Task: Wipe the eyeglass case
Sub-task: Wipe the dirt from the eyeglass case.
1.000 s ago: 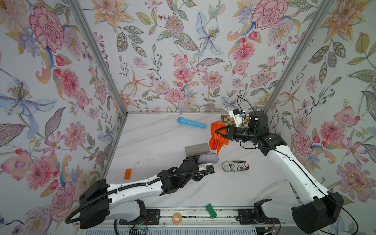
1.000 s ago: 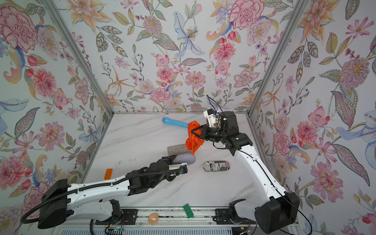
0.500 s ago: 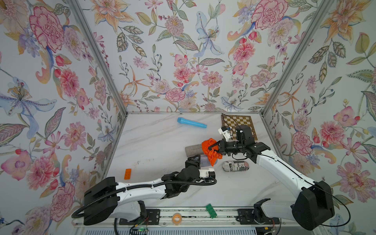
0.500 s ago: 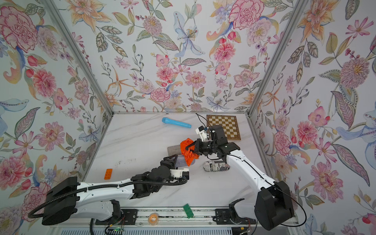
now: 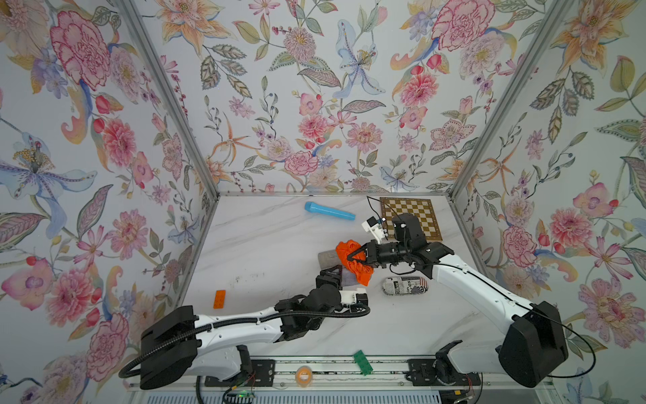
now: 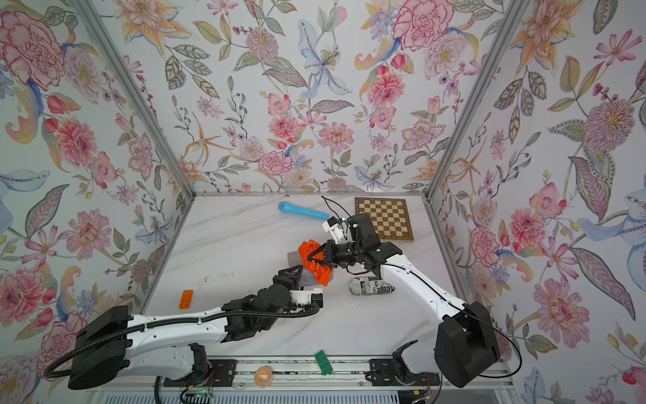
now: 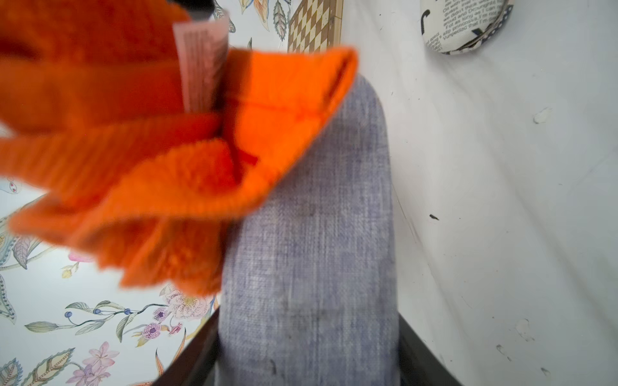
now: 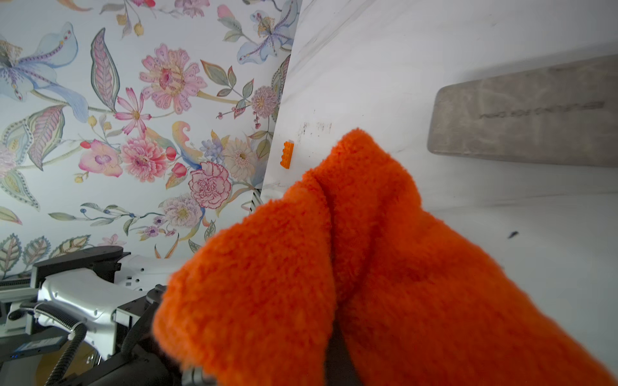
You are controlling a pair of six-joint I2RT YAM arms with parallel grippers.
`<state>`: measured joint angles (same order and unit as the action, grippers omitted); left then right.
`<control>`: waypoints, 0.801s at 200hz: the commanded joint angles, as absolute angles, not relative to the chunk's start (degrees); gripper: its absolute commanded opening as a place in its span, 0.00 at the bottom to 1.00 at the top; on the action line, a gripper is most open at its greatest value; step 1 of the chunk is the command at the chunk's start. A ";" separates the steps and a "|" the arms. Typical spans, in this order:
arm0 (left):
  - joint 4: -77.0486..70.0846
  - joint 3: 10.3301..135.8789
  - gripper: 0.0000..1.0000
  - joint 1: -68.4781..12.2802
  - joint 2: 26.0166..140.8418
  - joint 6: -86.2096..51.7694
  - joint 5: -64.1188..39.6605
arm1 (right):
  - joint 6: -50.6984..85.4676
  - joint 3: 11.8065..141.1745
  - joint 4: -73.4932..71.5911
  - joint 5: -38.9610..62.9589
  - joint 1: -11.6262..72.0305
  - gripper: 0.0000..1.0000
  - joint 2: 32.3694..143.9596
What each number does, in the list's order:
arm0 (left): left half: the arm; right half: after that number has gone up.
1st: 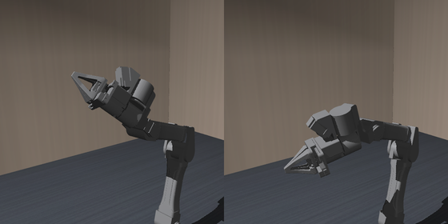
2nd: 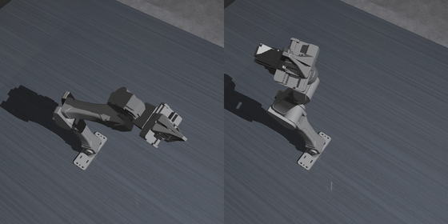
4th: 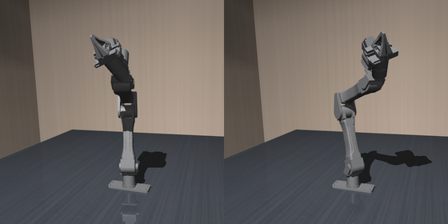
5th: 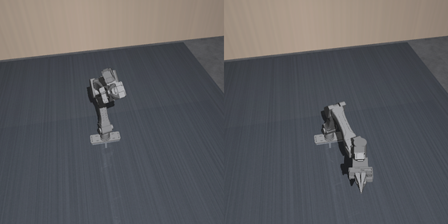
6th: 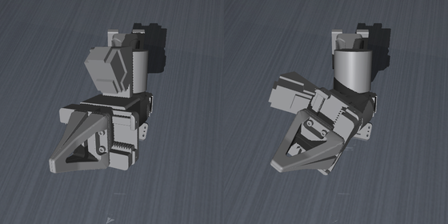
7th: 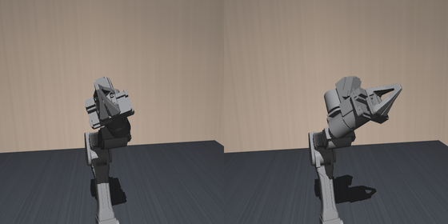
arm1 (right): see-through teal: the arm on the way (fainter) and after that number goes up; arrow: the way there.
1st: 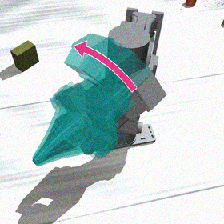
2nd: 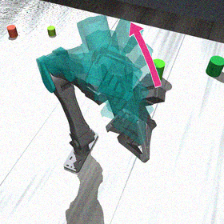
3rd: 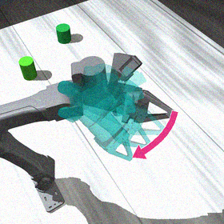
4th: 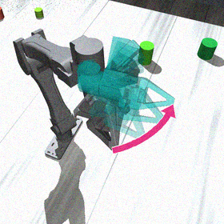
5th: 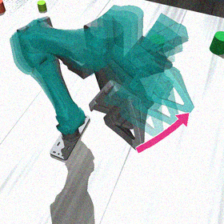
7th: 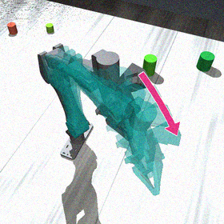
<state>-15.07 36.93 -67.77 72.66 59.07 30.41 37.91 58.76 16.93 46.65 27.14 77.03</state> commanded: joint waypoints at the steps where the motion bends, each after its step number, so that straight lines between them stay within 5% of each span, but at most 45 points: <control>1: -22.77 39.48 0.46 -66.78 69.20 56.33 33.78 | 35.25 57.36 25.33 46.31 25.76 0.00 76.55; 49: -24.09 40.24 0.46 -66.60 71.39 55.89 33.35 | 44.70 60.19 10.19 48.39 38.64 0.00 84.22; 112: -21.17 39.30 0.44 -65.86 68.03 55.37 34.01 | 36.20 57.31 23.16 48.16 29.18 0.00 79.23; 160: -22.86 39.60 0.44 -65.84 69.61 55.38 33.69 | 40.30 60.37 16.46 48.76 38.46 0.00 84.43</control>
